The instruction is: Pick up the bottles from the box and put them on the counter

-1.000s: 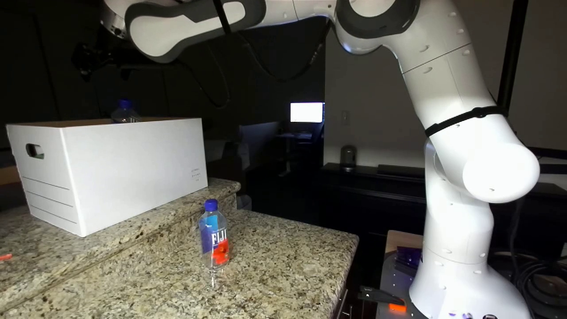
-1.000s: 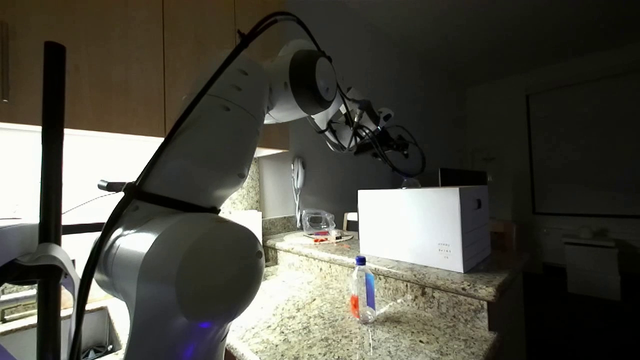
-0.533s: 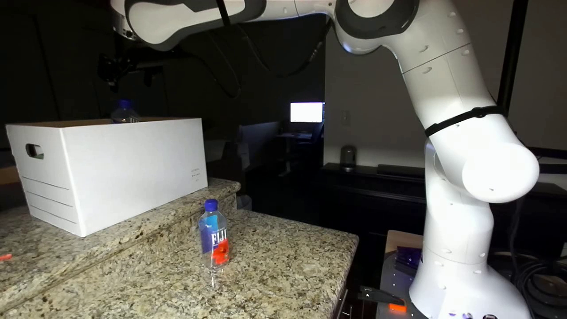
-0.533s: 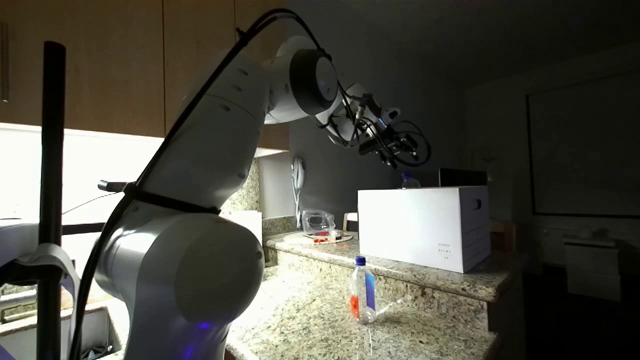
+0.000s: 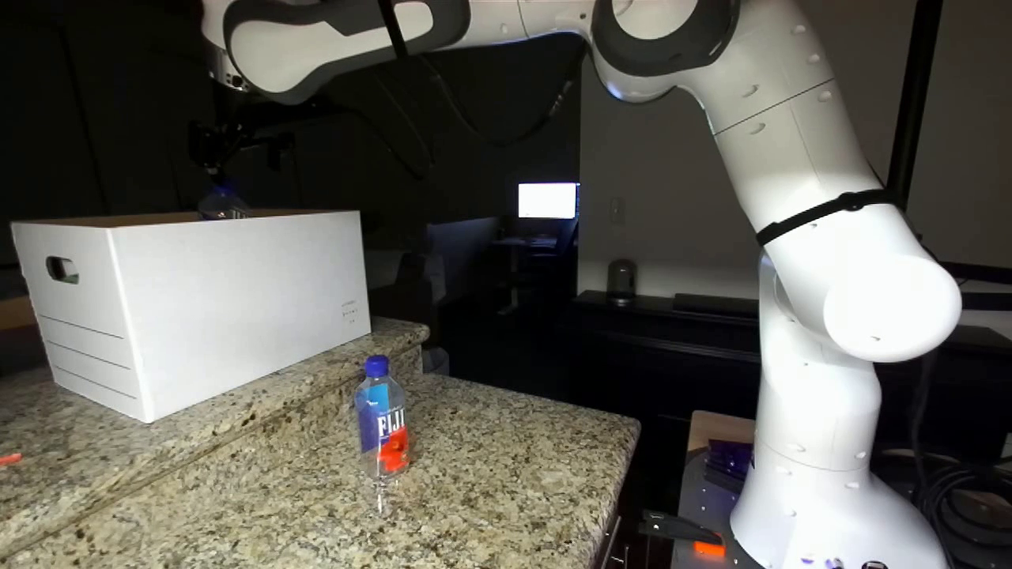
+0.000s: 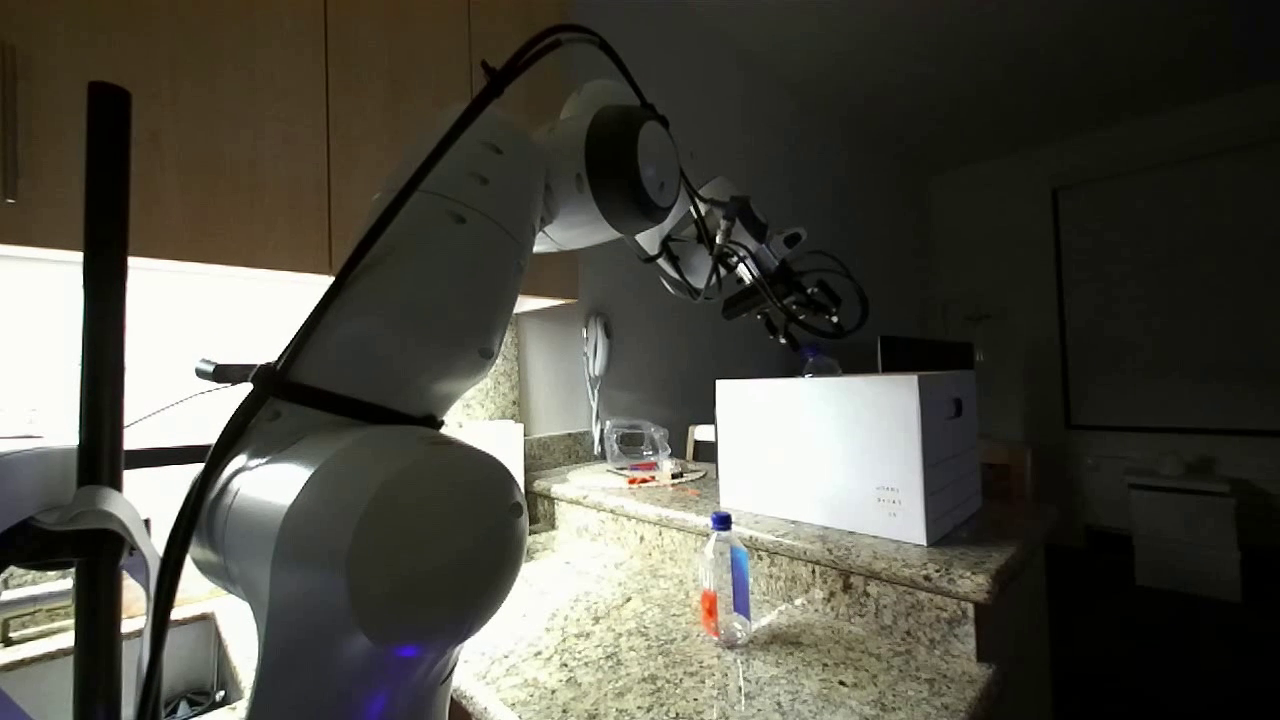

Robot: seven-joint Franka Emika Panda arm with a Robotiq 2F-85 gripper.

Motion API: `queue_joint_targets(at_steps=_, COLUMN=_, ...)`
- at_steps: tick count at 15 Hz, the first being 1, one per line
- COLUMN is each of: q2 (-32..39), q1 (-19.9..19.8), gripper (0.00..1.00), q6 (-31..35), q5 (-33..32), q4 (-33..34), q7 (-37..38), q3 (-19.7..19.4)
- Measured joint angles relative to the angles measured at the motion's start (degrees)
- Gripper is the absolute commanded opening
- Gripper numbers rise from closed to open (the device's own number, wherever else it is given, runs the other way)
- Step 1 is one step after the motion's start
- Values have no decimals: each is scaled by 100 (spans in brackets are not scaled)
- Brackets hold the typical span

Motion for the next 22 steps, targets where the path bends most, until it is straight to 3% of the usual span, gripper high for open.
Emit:
queue_joint_targets(at_steps=2, q2=59, q1=-9, gripper=97, q6=52, q5=21, q4=1, q7=-3, q3=11)
queue_joint_targets(at_steps=3, q2=86, q1=-13, gripper=73, q6=72, q5=57, q4=1, q7=-13, q3=19)
queue_joint_targets(at_steps=5, q2=127, q1=-21, gripper=71, q6=108, q5=147, q4=1, q7=-40, q3=35)
queue_joint_targets(at_steps=14, q2=200, q1=-44, gripper=12, q6=650, q5=220, q4=2, q7=-142, q3=77)
queue_joint_targets(at_steps=22, q2=195, q1=-114, gripper=15, q6=689, q5=341, q4=3, q7=-215, q3=188)
